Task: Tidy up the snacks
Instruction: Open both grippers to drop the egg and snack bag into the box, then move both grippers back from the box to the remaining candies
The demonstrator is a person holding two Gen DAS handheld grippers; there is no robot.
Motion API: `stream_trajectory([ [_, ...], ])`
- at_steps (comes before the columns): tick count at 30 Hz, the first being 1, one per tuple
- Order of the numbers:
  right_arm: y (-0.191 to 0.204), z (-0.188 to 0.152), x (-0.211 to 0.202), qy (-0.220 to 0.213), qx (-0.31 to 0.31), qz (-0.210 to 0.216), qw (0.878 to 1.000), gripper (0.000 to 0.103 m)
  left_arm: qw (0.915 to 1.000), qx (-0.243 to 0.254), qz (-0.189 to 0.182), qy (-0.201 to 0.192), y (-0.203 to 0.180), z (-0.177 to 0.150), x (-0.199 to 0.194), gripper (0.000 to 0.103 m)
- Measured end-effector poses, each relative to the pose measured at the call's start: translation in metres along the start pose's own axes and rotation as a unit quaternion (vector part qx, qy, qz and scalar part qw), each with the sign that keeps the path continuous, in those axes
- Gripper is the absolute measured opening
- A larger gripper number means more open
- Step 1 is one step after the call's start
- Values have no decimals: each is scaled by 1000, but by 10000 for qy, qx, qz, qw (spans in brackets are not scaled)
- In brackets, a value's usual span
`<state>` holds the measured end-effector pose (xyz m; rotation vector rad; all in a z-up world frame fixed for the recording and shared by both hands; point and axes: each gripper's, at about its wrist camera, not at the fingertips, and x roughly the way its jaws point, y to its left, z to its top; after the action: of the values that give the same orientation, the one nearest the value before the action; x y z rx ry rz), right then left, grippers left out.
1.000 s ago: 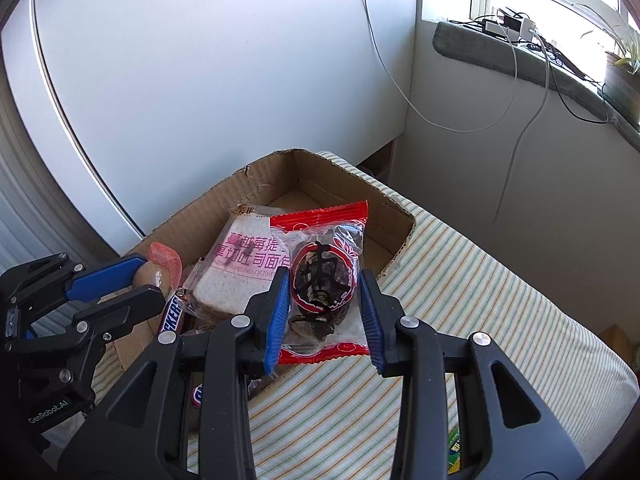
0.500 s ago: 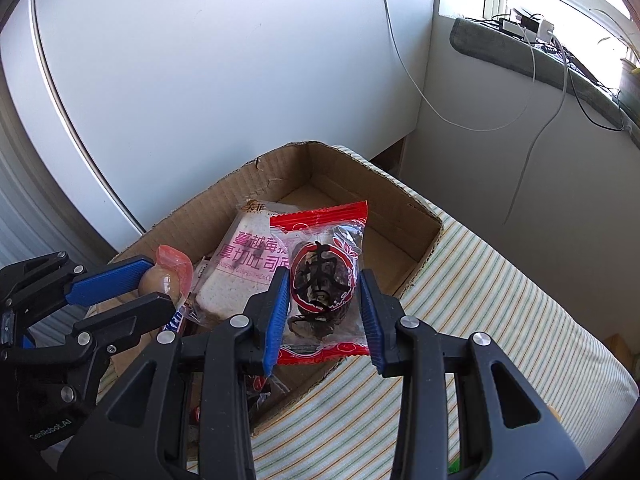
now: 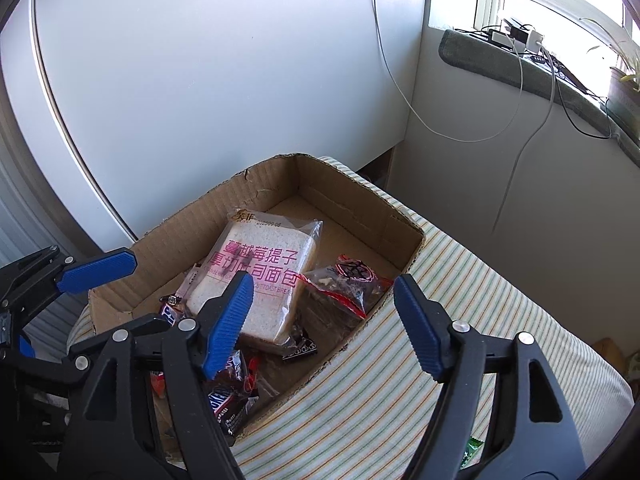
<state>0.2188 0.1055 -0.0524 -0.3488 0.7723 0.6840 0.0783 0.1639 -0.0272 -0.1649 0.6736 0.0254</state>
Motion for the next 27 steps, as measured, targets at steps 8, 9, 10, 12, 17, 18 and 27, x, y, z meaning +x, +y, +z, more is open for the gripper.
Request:
stream_trajectory([
  [8, -10, -4, -12, -86, 112, -192, 9997, 86, 9999, -51, 123, 106, -2, 1, 2, 79],
  [9, -12, -5, -14, -101, 131, -209, 9996, 86, 9999, -45, 121, 106, -3, 0, 2, 79],
  [10, -13, -5, -16, -109, 154, -220, 9996, 86, 9999, -36, 127, 106, -4, 0, 2, 79],
  [12, -17, -7, -20, -119, 190, -247, 9994, 86, 9999, -28, 118, 95, -6, 0, 0, 79],
  [17, -29, -14, -36, -225, 298, -300, 9989, 86, 9999, 46, 80, 79, -18, -1, -3, 79],
  [18, -31, -16, -40, -247, 322, -307, 9987, 86, 9999, 66, 70, 69, -20, -1, -3, 79],
  [27, -62, -38, -71, -398, 567, -456, 9966, 86, 9997, 233, -124, -2, -49, 1, -7, 79],
])
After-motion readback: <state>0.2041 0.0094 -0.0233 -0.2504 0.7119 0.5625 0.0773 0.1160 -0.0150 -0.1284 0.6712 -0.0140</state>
